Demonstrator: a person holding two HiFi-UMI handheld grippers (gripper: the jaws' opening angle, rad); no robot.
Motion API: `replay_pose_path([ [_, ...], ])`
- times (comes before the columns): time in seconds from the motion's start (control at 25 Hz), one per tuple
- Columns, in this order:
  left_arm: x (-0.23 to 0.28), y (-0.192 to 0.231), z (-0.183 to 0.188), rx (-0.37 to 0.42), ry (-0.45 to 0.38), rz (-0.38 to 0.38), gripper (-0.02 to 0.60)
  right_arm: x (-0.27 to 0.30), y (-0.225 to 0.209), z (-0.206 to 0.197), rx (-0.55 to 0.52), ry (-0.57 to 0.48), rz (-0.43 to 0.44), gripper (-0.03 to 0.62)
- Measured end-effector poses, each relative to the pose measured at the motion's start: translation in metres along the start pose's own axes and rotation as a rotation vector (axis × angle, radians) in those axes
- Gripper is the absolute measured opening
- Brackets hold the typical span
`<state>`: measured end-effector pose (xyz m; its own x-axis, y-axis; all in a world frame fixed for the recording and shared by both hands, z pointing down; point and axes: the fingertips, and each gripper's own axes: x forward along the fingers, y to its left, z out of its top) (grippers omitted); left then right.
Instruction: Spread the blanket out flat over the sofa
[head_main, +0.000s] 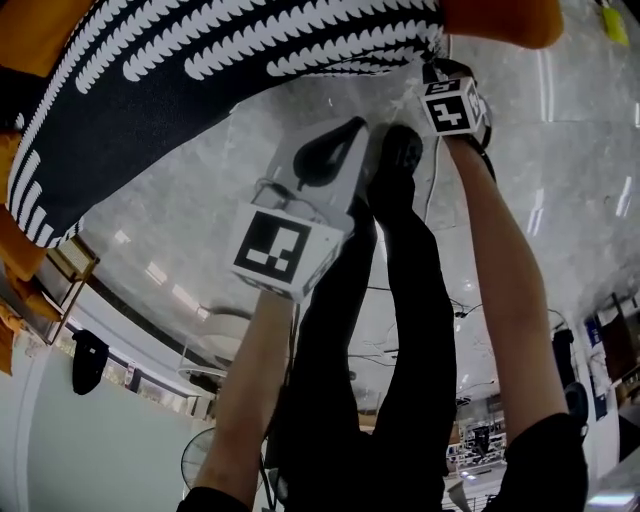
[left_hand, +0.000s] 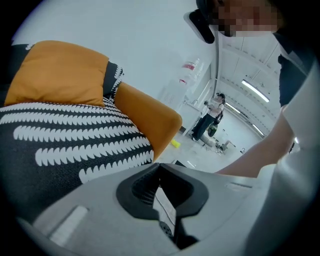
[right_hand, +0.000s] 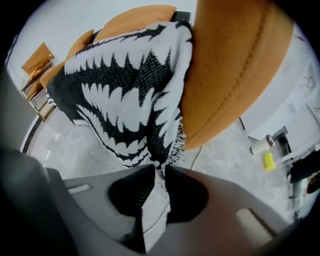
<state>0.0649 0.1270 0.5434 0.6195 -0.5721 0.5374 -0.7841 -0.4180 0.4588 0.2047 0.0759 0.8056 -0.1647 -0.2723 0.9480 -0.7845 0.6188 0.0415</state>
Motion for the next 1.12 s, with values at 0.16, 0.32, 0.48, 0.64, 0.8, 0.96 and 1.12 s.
replay_pose_path([
  [0.16,-0.017,-0.002,-0.001,-0.023,0.004,0.025,0.002,-0.02,0.005,0.005,-0.044,-0.004,0.003,0.078],
  [0.32,-0.04,-0.009,0.006,-0.045,0.007,0.054,0.002,-0.048,0.015,0.014,-0.072,0.009,0.022,0.08],
  [0.48,-0.068,-0.023,0.027,-0.049,-0.007,0.067,0.002,-0.087,0.026,0.029,-0.099,0.001,0.031,0.08],
  [0.64,-0.079,-0.049,0.053,-0.036,-0.002,0.076,0.002,-0.132,0.021,0.033,-0.096,-0.014,0.049,0.08],
  [0.8,-0.099,-0.072,0.071,-0.027,0.023,0.077,0.002,-0.172,0.028,0.025,-0.076,0.025,0.087,0.08],
  [0.96,-0.117,-0.081,0.095,-0.036,0.009,0.12,0.002,-0.212,0.027,0.036,-0.049,0.04,0.104,0.08],
  [1.12,-0.136,-0.099,0.11,-0.06,0.006,0.162,0.002,-0.258,0.036,0.047,-0.055,0.036,0.148,0.078],
])
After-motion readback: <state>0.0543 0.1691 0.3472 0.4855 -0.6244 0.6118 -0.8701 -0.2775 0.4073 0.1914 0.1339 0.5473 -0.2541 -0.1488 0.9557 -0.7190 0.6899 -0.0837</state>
